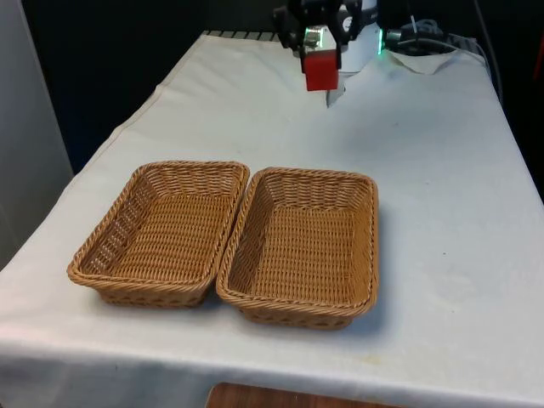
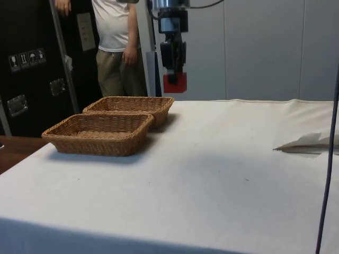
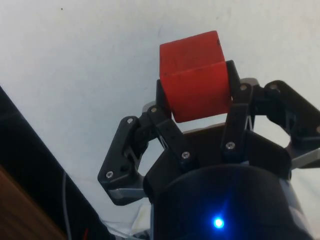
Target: Pick up the red cube and place it into the right basket.
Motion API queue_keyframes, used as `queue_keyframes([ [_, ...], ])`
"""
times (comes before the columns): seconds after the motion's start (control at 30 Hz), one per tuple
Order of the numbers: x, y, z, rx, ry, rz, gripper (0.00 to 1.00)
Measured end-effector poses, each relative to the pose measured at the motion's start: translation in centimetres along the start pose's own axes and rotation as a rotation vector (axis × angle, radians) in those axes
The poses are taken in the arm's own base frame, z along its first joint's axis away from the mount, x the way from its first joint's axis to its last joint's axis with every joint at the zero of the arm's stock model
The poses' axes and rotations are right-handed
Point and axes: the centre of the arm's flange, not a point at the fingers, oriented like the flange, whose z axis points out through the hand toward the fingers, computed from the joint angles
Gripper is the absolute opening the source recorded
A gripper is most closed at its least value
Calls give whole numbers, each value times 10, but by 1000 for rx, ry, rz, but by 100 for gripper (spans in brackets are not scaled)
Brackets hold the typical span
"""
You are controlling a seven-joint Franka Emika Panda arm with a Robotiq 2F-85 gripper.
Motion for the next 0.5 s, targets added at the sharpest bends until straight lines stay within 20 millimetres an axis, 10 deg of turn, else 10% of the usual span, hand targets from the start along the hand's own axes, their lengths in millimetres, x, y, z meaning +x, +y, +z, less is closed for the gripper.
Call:
queue_keyframes([
  [0.5, 37, 29, -25, -38, -13, 15, 2],
])
